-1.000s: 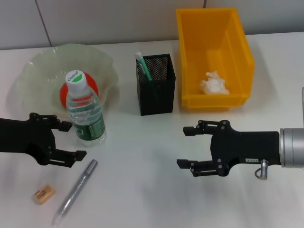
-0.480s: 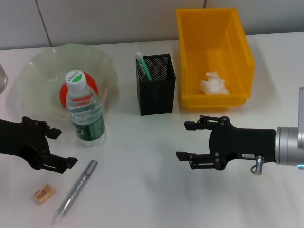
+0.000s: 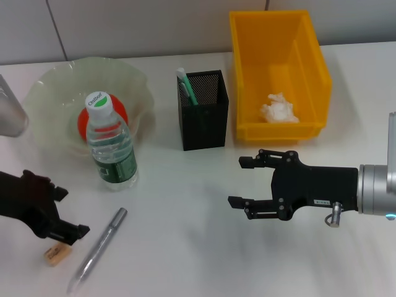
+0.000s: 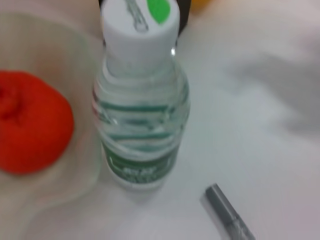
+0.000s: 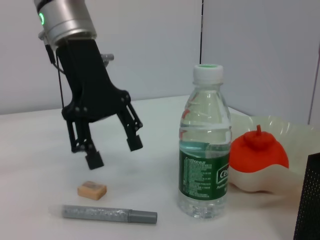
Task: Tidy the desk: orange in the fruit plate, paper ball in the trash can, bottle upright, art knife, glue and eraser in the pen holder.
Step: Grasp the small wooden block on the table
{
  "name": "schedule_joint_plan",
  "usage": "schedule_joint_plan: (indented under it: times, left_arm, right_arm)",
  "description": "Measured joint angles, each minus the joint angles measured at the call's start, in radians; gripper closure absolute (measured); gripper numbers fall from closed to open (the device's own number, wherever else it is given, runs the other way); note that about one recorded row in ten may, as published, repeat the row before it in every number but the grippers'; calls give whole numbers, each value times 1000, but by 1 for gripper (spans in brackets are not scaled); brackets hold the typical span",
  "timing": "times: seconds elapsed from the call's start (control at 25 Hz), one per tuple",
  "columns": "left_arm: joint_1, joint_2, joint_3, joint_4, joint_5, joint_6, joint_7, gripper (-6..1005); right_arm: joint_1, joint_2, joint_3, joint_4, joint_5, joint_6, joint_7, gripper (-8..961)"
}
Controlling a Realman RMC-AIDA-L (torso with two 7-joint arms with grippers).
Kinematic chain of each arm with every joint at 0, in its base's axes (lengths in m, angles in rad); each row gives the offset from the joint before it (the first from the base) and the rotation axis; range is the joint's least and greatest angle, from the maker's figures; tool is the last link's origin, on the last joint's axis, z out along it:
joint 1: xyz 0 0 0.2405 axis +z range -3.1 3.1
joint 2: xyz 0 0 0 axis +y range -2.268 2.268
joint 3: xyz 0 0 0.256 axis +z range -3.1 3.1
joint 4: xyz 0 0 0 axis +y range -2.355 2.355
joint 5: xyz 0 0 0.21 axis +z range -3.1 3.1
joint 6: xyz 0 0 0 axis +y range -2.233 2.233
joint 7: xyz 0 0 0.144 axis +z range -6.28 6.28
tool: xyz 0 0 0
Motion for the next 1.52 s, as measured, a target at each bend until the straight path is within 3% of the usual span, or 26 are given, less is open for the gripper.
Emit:
schedule_joint_plan:
  times: [1.52]
  left_arm:
    - [-23,1,80,0,114,39,-121,137]
  right_arm:
    - [5,0,-6,16,8,11,-2,169]
